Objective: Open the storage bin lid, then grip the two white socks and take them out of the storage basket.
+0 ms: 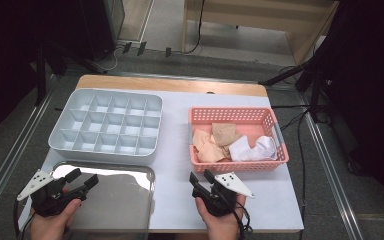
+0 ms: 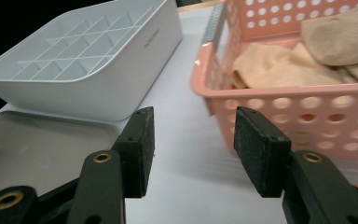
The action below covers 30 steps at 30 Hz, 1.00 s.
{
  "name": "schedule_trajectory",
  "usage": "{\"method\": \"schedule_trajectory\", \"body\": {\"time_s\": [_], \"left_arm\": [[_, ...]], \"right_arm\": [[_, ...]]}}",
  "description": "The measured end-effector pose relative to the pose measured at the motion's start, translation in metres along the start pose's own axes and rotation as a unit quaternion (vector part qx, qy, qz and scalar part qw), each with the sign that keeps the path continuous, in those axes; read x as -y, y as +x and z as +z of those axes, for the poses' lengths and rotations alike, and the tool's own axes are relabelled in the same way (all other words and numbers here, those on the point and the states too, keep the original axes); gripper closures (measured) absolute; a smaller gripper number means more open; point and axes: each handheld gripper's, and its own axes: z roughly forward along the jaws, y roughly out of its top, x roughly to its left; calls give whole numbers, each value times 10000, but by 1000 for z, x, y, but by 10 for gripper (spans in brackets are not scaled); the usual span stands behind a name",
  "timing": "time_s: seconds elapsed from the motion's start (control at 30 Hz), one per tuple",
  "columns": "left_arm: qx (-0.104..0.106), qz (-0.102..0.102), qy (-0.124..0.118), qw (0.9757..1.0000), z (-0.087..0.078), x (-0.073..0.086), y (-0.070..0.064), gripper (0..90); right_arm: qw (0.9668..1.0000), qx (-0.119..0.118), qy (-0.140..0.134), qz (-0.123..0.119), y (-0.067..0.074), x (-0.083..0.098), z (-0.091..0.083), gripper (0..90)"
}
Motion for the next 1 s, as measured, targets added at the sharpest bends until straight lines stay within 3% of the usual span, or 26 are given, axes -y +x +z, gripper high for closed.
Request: {"method": "schedule_trajectory", "body": {"time_s": [0.07,0.13,0.53,0.83,1.0], "left_arm": [[-121,99,-19,9999,0,-2,-1,205],[-214,73,7,9997,1,-3,0,174],[-174,-72,147,9997,3,-5,10,164],[-83,-164,157,9997,2,-6,11,167],[-44,-180,174,9997,3,-6,10,169]], "right_arm": [[10000,57,-17,-7,-7,-3,-2,467],[10000,95,-24,20,-14,-7,-4,465],[9984,479,-213,198,-57,-33,-15,456],[9943,1005,-252,259,-87,-61,-19,463],[9902,1335,-212,358,-103,-76,-14,468]]}}
